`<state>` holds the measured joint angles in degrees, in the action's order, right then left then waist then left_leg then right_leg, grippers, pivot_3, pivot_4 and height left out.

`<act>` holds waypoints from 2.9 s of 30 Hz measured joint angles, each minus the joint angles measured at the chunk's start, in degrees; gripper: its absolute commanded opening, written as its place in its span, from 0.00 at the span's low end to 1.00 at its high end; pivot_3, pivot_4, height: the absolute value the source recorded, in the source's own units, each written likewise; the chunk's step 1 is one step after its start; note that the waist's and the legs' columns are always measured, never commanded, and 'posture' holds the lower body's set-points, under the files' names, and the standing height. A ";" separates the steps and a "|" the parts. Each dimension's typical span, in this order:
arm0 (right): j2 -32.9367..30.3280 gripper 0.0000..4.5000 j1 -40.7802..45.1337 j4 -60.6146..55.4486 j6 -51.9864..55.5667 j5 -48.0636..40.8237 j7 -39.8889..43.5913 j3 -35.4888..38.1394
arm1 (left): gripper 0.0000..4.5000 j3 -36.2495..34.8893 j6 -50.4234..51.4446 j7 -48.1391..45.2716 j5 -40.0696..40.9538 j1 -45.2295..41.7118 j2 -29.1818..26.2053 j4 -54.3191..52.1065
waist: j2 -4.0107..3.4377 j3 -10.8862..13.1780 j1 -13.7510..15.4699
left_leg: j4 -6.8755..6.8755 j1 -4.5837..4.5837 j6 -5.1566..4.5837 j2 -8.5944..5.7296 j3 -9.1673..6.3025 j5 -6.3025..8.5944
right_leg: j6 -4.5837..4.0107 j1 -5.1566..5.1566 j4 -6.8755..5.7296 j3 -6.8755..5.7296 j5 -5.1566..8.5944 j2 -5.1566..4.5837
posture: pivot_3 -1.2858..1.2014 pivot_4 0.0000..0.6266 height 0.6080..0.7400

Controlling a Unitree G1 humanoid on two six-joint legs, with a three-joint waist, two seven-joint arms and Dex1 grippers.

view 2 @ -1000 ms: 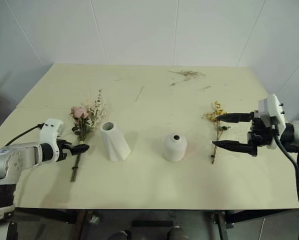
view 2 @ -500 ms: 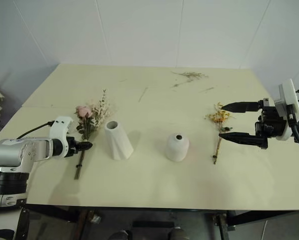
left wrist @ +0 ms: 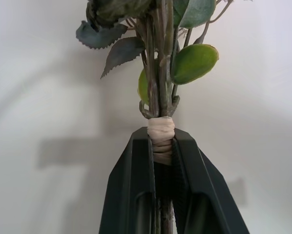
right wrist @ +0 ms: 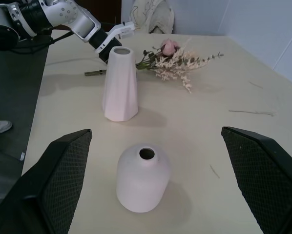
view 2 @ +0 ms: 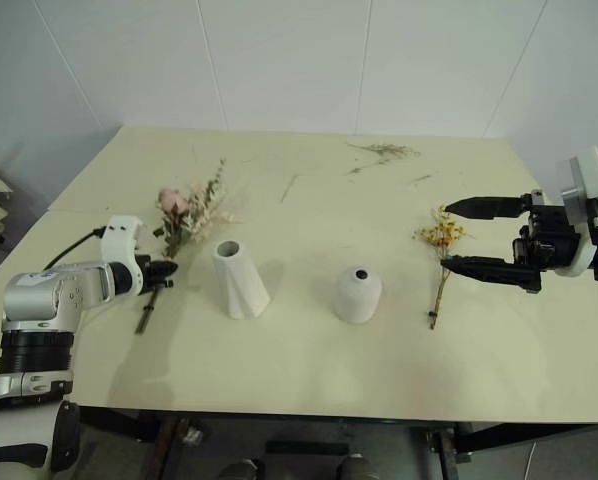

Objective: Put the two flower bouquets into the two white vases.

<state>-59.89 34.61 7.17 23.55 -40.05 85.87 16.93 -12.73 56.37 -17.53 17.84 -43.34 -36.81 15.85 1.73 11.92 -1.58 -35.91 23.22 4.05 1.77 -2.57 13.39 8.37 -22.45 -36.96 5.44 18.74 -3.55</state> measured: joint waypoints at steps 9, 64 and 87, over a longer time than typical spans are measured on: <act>0.00 1.00 -5.54 -4.20 2.48 -2.39 -1.84 4.85 | 0.03 -4.71 -16.37 -2.04 0.23 -8.78 0.18 7.93 | 0.00 0.00 0.01 | 0.05 0.05 0.00 0.02 0.06 0.04 | 0.02 -0.04 0.10 0.00 0.01 0.00 | 0.52 0.24 1.00; 0.02 1.00 -15.46 -15.52 6.69 -7.73 -9.80 13.21 | 0.03 -11.98 -28.69 -36.79 36.99 -5.87 13.84 -6.51 | 0.03 0.02 -0.05 | -0.10 0.03 -0.01 0.04 0.06 0.03 | 0.08 0.05 0.08 0.06 -0.03 0.06 | 0.52 0.24 1.00; 0.02 1.00 -16.65 -15.88 6.72 -7.81 -10.80 13.21 | 0.03 -8.61 -30.03 -38.69 35.70 -2.62 15.45 -5.67 | 0.03 0.02 0.00 | -0.08 0.03 -0.02 0.03 0.06 0.03 | 0.07 0.05 0.13 0.06 -0.03 0.05 | 0.52 0.24 1.00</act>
<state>-59.87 17.95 -8.71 30.26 -47.86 75.07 30.14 -21.34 26.34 -56.22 53.54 -45.95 -21.36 10.19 1.77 11.94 -1.58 -35.99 23.26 4.03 1.80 -2.51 13.42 8.44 -22.40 -36.83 5.50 18.70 -3.50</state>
